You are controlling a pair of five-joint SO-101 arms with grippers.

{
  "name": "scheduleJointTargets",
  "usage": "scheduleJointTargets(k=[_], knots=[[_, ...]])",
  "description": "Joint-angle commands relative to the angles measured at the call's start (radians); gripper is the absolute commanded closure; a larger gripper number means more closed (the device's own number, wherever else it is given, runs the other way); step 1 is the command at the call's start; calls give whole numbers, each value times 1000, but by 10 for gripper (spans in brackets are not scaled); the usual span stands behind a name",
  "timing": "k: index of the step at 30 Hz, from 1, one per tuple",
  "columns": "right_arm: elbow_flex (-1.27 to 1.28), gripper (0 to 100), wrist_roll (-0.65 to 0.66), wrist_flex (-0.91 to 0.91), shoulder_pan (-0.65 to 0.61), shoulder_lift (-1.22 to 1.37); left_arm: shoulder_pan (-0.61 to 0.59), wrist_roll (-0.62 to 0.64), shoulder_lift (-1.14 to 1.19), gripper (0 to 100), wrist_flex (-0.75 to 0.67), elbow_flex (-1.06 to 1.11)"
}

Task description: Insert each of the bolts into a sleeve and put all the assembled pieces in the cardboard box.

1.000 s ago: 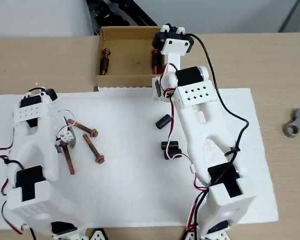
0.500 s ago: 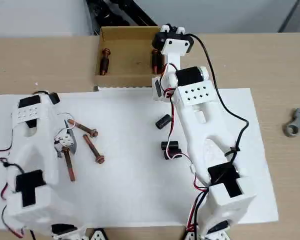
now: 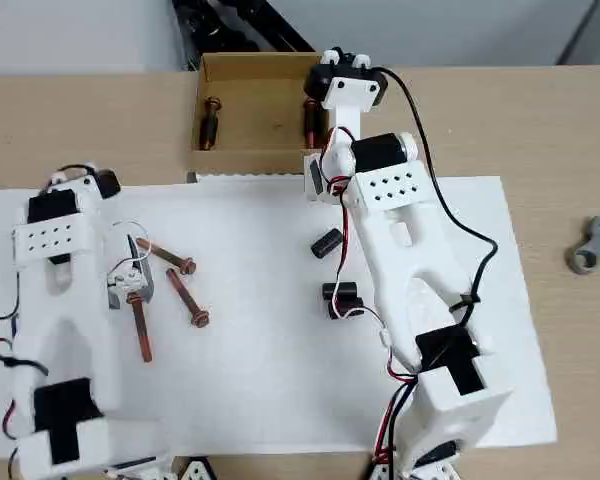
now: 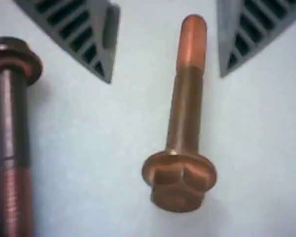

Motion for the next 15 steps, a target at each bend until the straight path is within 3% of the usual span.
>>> scheduleJointTargets(k=[1,15], knots=[[-64,812,-6,2,2,-58,0,-6,49,869,2,-21],[-64,812,-8,4,1,-58,-29,-17,245,875,-74,-33]])
